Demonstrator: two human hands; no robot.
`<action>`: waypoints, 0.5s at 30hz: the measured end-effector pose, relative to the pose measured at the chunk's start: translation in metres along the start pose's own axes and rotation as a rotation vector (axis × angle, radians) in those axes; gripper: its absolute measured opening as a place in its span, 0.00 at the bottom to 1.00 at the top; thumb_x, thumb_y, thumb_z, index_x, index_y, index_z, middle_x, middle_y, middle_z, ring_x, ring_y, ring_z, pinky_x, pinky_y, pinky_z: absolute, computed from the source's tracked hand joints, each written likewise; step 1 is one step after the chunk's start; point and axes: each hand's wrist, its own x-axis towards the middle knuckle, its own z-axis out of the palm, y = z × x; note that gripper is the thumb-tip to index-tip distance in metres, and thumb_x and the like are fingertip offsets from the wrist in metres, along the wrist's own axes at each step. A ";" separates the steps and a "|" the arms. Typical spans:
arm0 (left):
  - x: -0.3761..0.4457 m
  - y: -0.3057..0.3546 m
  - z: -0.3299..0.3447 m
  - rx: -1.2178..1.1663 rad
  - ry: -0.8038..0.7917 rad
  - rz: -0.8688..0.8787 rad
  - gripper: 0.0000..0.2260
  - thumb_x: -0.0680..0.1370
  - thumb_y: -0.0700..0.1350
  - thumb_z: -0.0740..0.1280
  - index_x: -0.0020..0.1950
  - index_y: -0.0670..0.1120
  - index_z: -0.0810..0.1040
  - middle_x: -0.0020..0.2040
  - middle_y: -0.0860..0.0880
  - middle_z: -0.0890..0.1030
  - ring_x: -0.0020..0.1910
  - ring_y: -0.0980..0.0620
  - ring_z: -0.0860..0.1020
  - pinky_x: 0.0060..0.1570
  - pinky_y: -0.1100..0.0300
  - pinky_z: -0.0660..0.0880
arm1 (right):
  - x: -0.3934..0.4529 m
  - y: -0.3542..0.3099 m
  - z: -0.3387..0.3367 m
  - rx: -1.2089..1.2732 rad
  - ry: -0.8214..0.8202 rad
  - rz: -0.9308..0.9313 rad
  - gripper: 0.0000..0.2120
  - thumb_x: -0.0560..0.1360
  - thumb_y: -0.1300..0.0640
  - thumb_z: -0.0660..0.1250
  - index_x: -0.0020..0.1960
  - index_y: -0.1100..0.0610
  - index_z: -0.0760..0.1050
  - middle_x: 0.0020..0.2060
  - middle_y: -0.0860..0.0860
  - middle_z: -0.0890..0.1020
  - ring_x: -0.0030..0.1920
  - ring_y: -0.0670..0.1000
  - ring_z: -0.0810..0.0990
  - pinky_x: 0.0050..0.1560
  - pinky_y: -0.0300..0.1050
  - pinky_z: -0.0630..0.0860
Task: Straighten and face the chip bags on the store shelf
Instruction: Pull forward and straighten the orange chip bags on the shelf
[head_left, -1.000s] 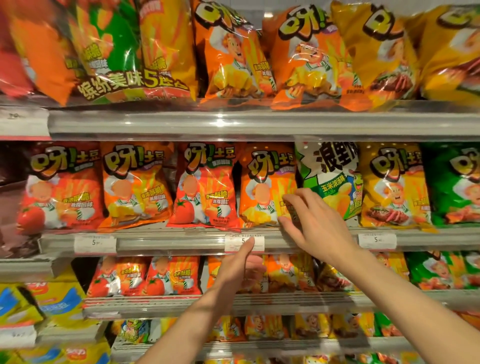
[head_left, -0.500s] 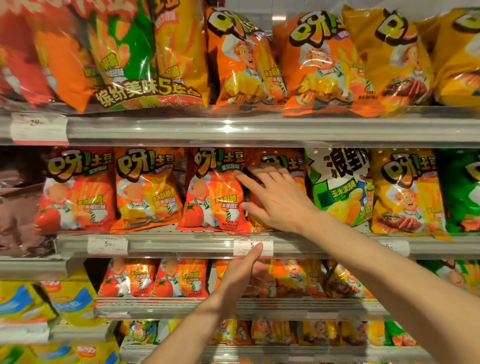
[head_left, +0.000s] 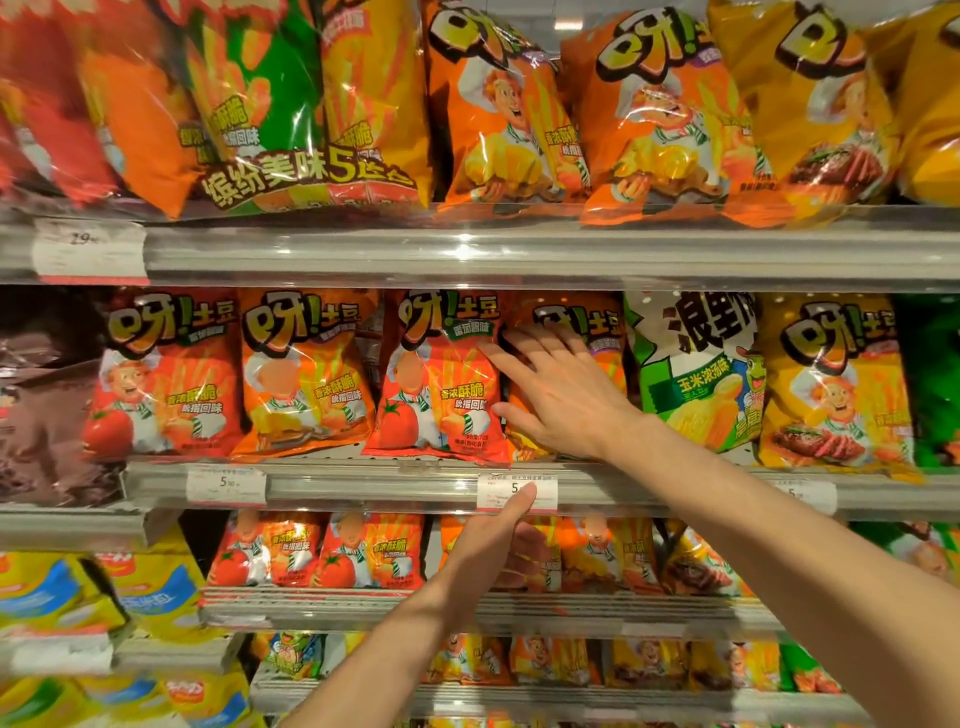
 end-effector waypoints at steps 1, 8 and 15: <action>0.000 0.000 0.000 0.007 -0.004 -0.004 0.29 0.77 0.69 0.61 0.42 0.43 0.84 0.42 0.44 0.88 0.38 0.49 0.81 0.49 0.53 0.78 | 0.000 0.000 0.001 -0.001 -0.002 0.001 0.33 0.79 0.35 0.53 0.80 0.48 0.54 0.74 0.55 0.70 0.76 0.58 0.63 0.76 0.59 0.53; 0.003 -0.003 0.000 0.016 -0.015 -0.030 0.32 0.77 0.70 0.60 0.46 0.41 0.85 0.43 0.44 0.88 0.39 0.49 0.82 0.49 0.54 0.78 | -0.004 0.000 0.000 0.005 0.021 0.008 0.34 0.80 0.35 0.54 0.81 0.48 0.51 0.76 0.55 0.66 0.77 0.58 0.61 0.76 0.57 0.53; 0.004 -0.002 0.010 -0.073 -0.067 -0.066 0.32 0.79 0.68 0.57 0.45 0.41 0.85 0.41 0.44 0.86 0.40 0.48 0.81 0.42 0.58 0.78 | -0.044 0.016 -0.013 0.035 0.098 0.085 0.31 0.80 0.38 0.57 0.76 0.55 0.64 0.71 0.58 0.70 0.71 0.60 0.67 0.68 0.57 0.65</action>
